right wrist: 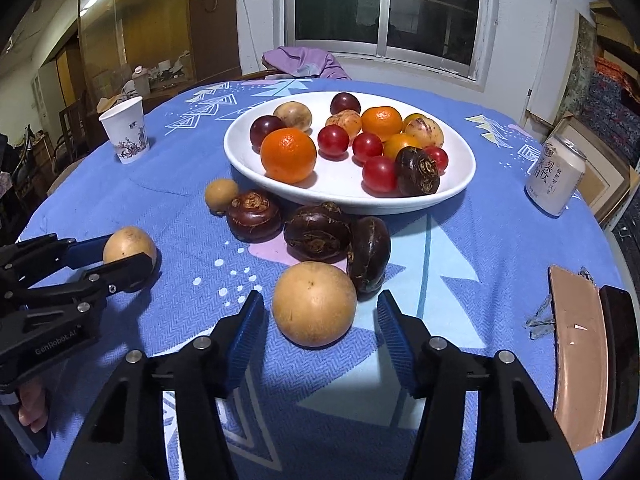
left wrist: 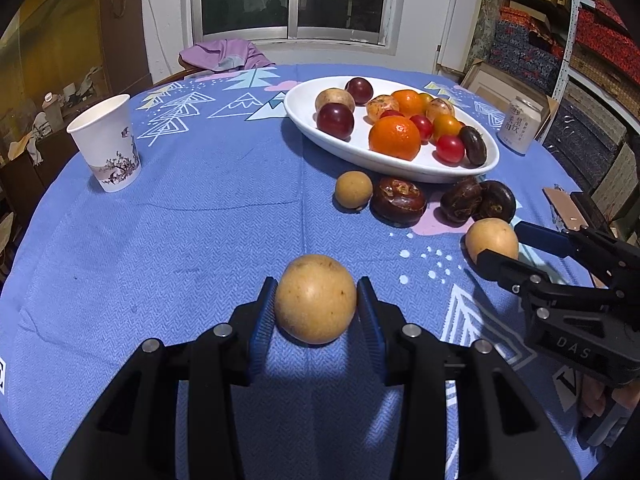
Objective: Organize fruits
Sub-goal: 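Carry both fruits onto the white plate and open both tools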
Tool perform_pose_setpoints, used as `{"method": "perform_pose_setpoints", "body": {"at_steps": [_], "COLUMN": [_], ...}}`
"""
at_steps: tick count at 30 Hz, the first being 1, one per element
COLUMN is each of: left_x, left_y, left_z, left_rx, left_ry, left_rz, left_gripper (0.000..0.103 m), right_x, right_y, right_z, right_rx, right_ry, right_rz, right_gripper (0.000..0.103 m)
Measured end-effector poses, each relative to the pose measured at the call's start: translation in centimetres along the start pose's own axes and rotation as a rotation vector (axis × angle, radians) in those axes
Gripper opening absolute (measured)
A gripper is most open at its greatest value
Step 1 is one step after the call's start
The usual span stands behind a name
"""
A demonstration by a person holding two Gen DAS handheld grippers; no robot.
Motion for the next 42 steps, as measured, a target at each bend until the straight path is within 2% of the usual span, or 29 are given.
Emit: {"method": "perform_pose_setpoints", "body": {"at_steps": [2,5,12,19,24,29,32,36,39,42], "left_x": [0.0,0.0,0.0,1.2,0.8,0.7,1.2,2.2,3.1,4.1], "left_y": [0.0,0.1,0.0,-0.4,-1.1,-0.5,-0.4,-0.7,-1.2,-1.3], "left_z": [0.0,0.0,0.0,-0.3,0.1,0.0,-0.2,-0.4,-0.6,-2.3], "left_rx": [0.000,-0.002,0.000,0.004,-0.027,-0.008,-0.007,-0.023,-0.023,-0.012], "left_ry": [0.000,0.000,-0.001,-0.034,-0.027,-0.029,-0.053,-0.080,-0.092,-0.124], "left_rz": [-0.001,-0.003,0.002,0.018,0.010,0.002,-0.007,-0.031,-0.028,-0.021], "left_gripper": [0.040,0.040,0.040,0.040,0.040,0.040,0.040,0.040,0.040,0.040], "right_x": [-0.3,-0.3,0.7,5.1,4.9,4.6,5.4,5.1,6.5,7.5], "right_y": [0.1,0.2,0.4,0.7,0.7,1.0,0.3,0.4,-0.8,-2.5], "right_z": [0.1,0.1,0.5,0.3,0.6,0.9,0.1,0.5,-0.5,-1.3], "right_rx": [-0.001,-0.010,-0.016,-0.023,-0.029,-0.029,-0.051,-0.047,-0.089,-0.143], "right_ry": [0.013,0.017,0.004,-0.092,-0.070,-0.054,-0.093,-0.074,-0.124,-0.155], "right_rz": [-0.005,-0.017,-0.035,-0.056,-0.072,-0.079,-0.067,-0.069,-0.066,-0.063], "right_gripper": [0.048,0.045,0.044,0.044,0.044,0.044,0.044,0.044,0.044,0.044]}}
Point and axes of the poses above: each gripper's, at about its wrist camera, not at the fingertips, and x roughly against the way its jaws point, y to its left, z to its underside, the point moved 9 cm from there along -x, roughly the way its jaws point, and after that the axes turned 7 degrees about -y, right-handed, at the moved point
